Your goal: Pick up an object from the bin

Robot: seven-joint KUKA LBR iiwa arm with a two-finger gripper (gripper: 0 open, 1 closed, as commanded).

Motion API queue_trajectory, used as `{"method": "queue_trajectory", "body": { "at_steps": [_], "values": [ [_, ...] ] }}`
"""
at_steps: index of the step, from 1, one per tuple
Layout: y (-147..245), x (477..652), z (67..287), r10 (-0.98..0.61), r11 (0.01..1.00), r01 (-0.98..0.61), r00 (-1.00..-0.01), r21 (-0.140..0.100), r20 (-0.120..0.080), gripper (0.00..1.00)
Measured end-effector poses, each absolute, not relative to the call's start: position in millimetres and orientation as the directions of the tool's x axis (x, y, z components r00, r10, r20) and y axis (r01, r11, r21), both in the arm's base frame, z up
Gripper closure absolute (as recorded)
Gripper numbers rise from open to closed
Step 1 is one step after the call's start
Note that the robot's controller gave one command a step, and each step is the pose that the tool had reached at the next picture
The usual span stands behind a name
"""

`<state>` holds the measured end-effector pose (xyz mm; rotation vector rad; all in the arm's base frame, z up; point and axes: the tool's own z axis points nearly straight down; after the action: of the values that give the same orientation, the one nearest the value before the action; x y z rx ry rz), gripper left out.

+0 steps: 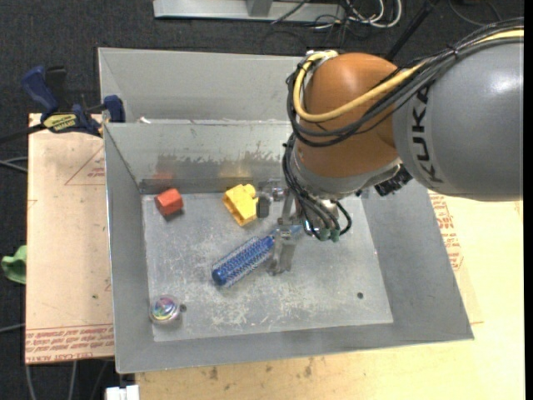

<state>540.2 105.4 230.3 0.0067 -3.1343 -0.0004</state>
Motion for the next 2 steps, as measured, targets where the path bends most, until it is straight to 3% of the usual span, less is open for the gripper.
{"method": "queue_trajectory", "body": {
  "at_steps": [1,2],
  "values": [
    [62.1,584.2,65.0,-0.061,0.998,-0.061,-0.998,-0.001,0.009,0.0],
    [63.9,586.6,70.5,-0.062,0.998,-0.062,-0.998,0.001,-0.001,1.0]
  ]
}}
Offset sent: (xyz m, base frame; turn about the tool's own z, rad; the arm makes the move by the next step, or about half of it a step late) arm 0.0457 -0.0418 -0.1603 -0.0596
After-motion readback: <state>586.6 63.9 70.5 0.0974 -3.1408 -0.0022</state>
